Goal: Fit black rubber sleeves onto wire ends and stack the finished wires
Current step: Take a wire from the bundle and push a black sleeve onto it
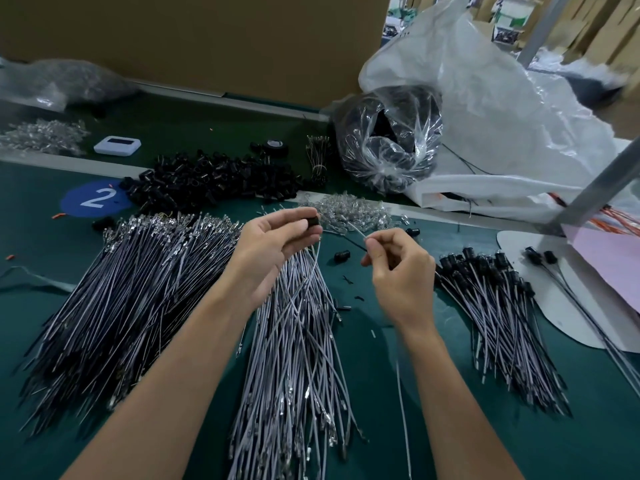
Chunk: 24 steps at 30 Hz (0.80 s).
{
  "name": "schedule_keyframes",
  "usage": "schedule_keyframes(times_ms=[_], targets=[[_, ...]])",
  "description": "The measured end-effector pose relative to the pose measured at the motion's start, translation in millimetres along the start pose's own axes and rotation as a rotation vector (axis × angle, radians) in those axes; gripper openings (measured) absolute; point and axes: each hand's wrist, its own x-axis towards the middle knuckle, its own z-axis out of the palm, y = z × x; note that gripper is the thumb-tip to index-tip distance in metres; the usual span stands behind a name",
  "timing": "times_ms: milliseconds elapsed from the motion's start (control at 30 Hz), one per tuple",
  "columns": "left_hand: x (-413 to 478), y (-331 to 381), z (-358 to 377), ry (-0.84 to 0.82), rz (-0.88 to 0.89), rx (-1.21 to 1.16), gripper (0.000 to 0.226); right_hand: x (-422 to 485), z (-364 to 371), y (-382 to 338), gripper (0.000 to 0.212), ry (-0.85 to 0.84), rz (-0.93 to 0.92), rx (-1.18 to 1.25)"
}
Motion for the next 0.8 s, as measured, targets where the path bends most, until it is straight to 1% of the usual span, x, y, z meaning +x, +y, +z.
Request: schedule_keyframes(times_ms=[67,167,233,333,433,667,800], targets=[[-2.3,-2.1,-3.6,-0.038,0.013,0.015,0.024,-1.1,0.5,-2.1,0.012,-0.024,-0.029,0.019],[-6.3,-8.0,-3.6,-0.024,0.040,0.087,0.026,-2.7,1.1,-4.5,0.012,-0.045,-0.060,0.038],[-7.7,-10.0,-1.4,-0.012,0.050,0.087,0.025,-3.1,0.8,-5.2,0.013,-0.051,-0.072,0.042],[-8.9,-10.5,-1.0,-0.037,0.070,0.073,0.025,-2.9,0.8,-5.2,0.013,-0.062,-0.088,0.028],[-10.5,-11.0,-1.4,-0.062,0.091,0.114,0.025,-2.9,1.5,-4.7,0.011,-0.072,-0.094,0.014],[-11.5,-11.6,-1.9,-0.151,0.091,0.253,0.028,-4.5,5.2,-5.8,0.009,-0.107,-0.096,0.030],[-12.7,-16.4,0.5,-0.169,0.082,0.273,0.036,-9.4,10.8,-8.5,0.008,-0.135,-0.111,0.052]])
